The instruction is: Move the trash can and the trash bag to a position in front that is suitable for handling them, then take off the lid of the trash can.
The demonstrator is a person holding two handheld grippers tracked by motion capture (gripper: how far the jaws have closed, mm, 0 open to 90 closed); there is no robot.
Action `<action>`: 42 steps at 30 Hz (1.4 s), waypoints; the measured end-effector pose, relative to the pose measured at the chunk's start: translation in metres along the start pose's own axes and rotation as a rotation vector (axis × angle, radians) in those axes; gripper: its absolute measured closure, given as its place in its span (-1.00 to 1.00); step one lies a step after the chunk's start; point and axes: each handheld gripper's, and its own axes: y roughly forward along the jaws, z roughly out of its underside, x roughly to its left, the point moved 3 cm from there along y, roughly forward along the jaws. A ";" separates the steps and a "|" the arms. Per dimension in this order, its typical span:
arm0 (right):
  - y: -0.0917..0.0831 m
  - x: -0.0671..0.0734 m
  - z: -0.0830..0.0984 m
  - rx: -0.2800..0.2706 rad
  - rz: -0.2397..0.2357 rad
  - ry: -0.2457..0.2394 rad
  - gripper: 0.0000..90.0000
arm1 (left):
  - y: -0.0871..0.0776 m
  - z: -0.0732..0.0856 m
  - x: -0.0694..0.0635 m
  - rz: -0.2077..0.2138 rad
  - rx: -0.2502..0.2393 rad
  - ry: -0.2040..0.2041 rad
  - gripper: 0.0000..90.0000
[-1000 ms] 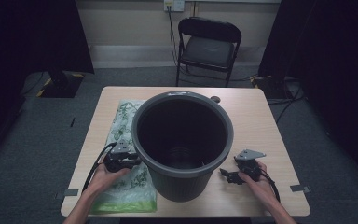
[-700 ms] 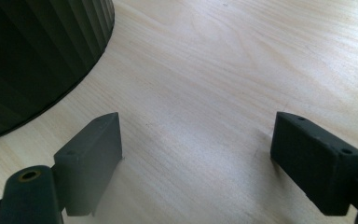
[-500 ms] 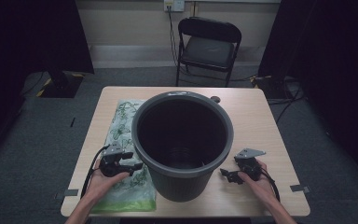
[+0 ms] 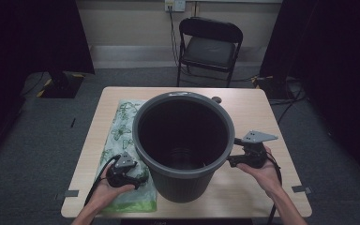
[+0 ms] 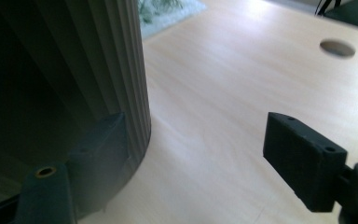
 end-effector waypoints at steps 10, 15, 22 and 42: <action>-0.015 -0.006 -0.021 -0.040 -0.029 0.022 -0.31 | 0.002 0.001 0.000 0.005 -0.014 0.003 -0.54; -0.024 -0.010 -0.035 -0.063 -0.066 0.038 -0.11 | 0.002 0.000 0.001 0.005 -0.018 0.008 -0.55; -0.036 -0.012 -0.057 -0.082 -0.097 0.032 0.09 | 0.002 0.000 0.001 0.005 -0.017 0.007 -0.55; -0.042 -0.013 -0.108 -0.134 -0.116 0.001 0.14 | 0.003 0.000 0.002 0.012 -0.017 0.008 -0.58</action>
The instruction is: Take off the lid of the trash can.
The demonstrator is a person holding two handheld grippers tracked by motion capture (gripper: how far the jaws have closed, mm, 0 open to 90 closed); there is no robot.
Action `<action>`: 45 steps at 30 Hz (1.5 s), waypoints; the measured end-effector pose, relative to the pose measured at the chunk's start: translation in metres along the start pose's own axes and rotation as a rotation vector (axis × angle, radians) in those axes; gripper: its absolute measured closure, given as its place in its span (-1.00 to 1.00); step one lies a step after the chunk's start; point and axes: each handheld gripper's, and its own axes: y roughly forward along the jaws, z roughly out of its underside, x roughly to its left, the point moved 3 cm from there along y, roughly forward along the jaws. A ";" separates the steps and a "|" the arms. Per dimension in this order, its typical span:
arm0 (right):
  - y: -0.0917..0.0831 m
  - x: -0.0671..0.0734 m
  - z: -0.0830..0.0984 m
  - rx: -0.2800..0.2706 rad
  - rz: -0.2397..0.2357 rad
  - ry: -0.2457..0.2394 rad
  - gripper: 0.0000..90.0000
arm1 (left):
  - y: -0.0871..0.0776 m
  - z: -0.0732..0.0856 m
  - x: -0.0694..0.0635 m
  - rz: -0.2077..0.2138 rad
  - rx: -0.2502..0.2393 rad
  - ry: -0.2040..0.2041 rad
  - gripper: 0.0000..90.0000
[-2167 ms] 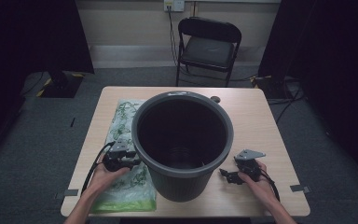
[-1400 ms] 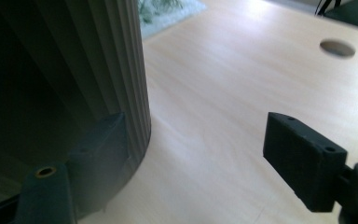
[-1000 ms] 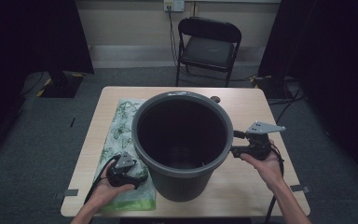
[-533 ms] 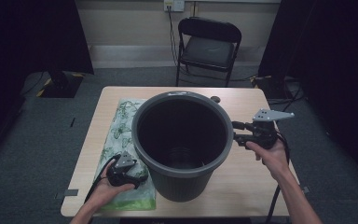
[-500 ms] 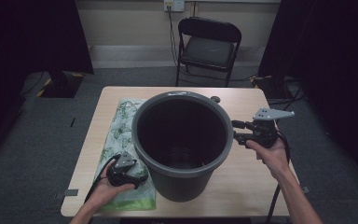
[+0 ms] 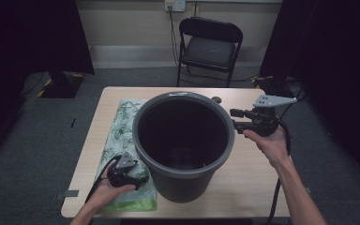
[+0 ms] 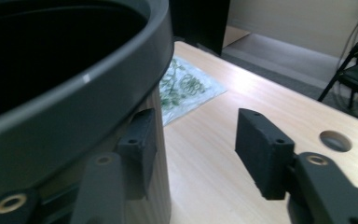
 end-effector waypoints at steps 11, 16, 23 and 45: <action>0.004 -0.015 -0.027 -0.028 -0.028 0.055 0.43 | 0.000 0.000 0.000 0.000 -0.002 -0.002 -0.58; 0.010 -0.015 -0.035 -0.040 -0.062 0.082 0.43 | 0.001 0.000 -0.001 0.000 -0.003 0.001 -0.58; 0.012 -0.013 -0.047 -0.071 -0.073 0.095 0.26 | 0.001 0.000 -0.001 0.000 -0.002 0.001 -0.58; 0.040 0.008 -0.074 0.162 -0.152 0.004 0.38 | 0.001 0.000 -0.001 0.001 -0.002 0.002 -0.58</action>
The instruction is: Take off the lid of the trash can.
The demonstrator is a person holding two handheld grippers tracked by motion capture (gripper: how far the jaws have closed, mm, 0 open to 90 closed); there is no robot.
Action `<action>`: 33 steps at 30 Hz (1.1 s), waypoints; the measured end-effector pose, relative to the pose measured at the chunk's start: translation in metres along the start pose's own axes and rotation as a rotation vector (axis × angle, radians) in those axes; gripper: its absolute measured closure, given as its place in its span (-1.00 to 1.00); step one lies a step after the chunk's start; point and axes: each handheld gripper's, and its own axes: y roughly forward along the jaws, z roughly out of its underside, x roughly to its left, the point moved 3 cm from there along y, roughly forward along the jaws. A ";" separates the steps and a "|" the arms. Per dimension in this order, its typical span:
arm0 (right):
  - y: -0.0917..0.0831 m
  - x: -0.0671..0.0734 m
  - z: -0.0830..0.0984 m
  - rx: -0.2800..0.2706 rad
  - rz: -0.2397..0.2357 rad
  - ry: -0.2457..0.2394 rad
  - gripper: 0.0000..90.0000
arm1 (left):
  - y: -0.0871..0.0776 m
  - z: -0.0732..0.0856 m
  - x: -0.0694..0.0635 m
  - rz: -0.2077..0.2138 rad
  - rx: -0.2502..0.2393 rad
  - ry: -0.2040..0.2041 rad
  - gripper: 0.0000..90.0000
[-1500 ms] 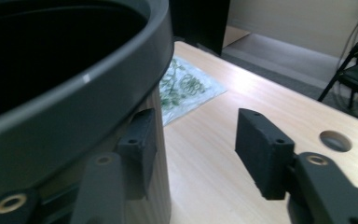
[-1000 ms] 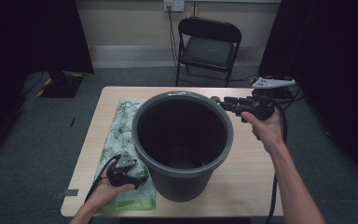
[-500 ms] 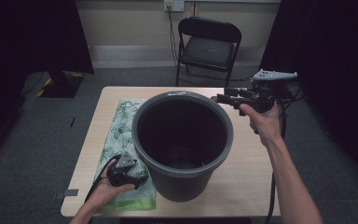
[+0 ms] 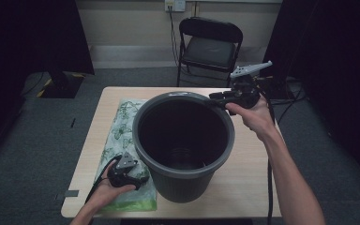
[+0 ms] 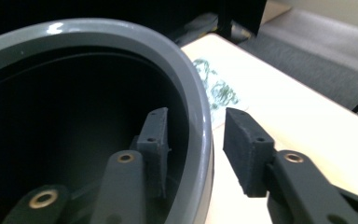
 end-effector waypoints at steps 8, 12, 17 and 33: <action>0.009 0.004 -0.006 0.103 0.035 -0.020 0.51 | 0.000 0.000 0.000 0.000 0.002 0.004 -0.59; 0.010 0.007 -0.009 0.176 0.064 -0.021 0.53 | 0.000 0.000 0.000 0.001 0.005 0.004 -0.60; 0.012 0.008 -0.010 0.229 0.075 -0.011 0.54 | 0.000 0.000 0.000 0.001 0.005 0.005 -0.60; 0.009 0.015 -0.008 0.274 0.159 0.033 0.68 | 0.000 0.000 0.000 0.003 0.004 0.003 -0.60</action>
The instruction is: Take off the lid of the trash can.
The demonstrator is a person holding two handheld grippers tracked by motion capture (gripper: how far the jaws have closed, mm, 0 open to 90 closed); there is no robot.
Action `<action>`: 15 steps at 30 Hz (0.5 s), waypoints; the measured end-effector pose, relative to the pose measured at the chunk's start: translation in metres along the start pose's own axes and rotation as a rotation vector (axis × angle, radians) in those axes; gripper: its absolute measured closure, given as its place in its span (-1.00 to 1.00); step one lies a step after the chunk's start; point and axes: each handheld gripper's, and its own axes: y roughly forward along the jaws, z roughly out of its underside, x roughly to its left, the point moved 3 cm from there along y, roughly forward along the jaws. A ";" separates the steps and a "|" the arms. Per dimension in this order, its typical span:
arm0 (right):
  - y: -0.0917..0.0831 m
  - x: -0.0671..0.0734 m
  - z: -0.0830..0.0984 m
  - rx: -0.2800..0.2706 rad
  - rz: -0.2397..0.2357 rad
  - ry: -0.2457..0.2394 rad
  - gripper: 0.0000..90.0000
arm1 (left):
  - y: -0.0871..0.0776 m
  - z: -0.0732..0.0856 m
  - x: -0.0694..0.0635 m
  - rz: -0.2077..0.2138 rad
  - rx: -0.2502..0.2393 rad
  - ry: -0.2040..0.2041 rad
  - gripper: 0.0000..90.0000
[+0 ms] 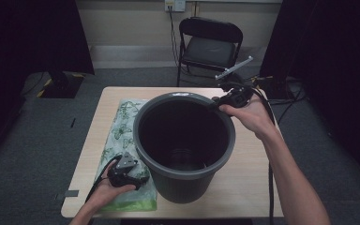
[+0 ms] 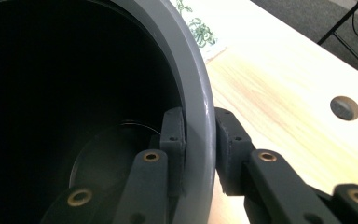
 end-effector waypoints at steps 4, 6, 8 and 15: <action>-0.005 0.001 0.006 -0.004 0.012 -0.005 0.67 | 0.000 0.000 0.000 -0.003 0.002 0.000 -0.60; -0.007 0.001 0.008 -0.009 0.018 -0.009 0.67 | 0.000 0.000 0.000 -0.003 0.001 0.000 -0.60; -0.009 0.001 0.009 -0.037 0.023 -0.012 0.67 | 0.000 0.000 0.000 -0.002 0.001 0.000 -0.60; -0.011 0.001 0.011 -0.089 0.027 -0.017 0.70 | 0.000 0.000 0.000 0.001 -0.001 0.000 -0.60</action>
